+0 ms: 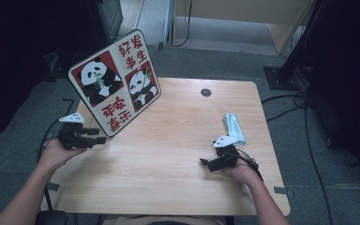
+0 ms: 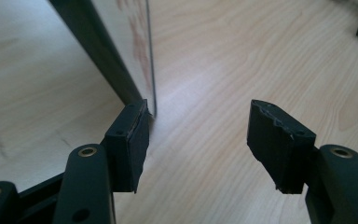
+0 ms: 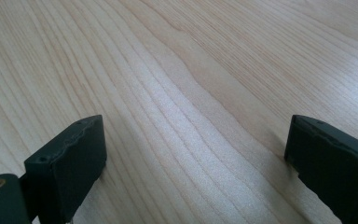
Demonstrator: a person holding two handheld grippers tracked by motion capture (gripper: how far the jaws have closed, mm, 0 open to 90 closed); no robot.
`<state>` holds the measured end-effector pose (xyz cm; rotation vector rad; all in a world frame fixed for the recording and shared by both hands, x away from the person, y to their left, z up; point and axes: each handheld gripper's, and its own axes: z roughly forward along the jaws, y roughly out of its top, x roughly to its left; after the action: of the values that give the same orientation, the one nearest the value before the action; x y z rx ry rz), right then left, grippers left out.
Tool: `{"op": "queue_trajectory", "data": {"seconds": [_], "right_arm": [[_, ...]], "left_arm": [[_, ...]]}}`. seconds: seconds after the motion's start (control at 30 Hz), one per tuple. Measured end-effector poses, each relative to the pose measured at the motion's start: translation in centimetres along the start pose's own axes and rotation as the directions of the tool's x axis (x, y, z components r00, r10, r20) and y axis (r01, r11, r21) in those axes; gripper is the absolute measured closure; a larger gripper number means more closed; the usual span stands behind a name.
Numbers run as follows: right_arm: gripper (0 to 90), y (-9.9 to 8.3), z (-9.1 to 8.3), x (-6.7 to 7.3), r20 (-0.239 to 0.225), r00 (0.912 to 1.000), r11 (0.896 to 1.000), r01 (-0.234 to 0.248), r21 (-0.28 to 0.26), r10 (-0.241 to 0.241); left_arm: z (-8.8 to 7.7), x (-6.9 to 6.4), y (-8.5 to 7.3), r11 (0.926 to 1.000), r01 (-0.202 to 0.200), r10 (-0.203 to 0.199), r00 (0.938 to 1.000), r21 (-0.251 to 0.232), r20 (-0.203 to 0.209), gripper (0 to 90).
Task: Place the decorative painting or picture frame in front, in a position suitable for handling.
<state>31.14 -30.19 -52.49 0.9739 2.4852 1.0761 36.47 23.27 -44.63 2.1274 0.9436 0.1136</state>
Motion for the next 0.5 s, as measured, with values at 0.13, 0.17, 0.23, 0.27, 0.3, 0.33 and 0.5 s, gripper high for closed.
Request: {"op": "queue_trajectory", "data": {"seconds": [0.13, 0.17, 0.23, 0.27, 0.3, 0.33, 0.5], "right_arm": [[5.5, 0.0, 0.0, 0.0, 0.001, 1.0000, 1.000, 0.001, 0.000, -0.001], [5.5, 0.0, 0.0, 0.0, 0.001, 1.0000, 1.000, 0.001, 0.000, -0.001], [5.5, 0.0, 0.0, 0.0, 0.001, 1.0000, 1.000, 0.003, -0.002, -0.003], [5.5, 0.0, 0.0, 0.0, 0.001, 1.0000, 1.000, 0.003, -0.002, -0.003], [5.5, 0.0, 0.0, 0.0, 0.002, 1.0000, 1.000, 0.002, 0.000, -0.002], [5.5, 0.0, 0.0, 0.0, 0.002, 1.0000, 1.000, 0.001, -0.001, -0.001], [5.5, 0.0, 0.0, 0.0, 0.002, 1.0000, 1.000, 0.001, -0.001, -0.001]], "left_arm": [[-1.0, 0.7, 0.4, 0.9997, 0.019, -0.019, 0.9995, -0.018, -0.025, 38.7], [-1.3, 1.0, 0.4, 0.9994, 0.026, -0.027, 0.9990, -0.023, -0.036, 38.7], [-1.9, 1.5, 0.7, 0.9983, 0.046, -0.048, 0.9980, -0.036, -0.042, 39.2], [-2.1, 1.6, 0.9, 0.9980, 0.048, -0.050, 0.9976, -0.040, -0.047, 39.4], [-2.3, 1.7, 1.1, 0.9979, 0.048, -0.050, 0.9974, -0.043, -0.051, 39.7], [-2.5, 1.9, 1.4, 0.9980, 0.047, -0.049, 0.9974, -0.043, -0.054, 39.8], [-3.1, 2.3, 3.2, 0.9986, 0.036, -0.038, 0.9978, -0.038, -0.054, 40.2]]}}
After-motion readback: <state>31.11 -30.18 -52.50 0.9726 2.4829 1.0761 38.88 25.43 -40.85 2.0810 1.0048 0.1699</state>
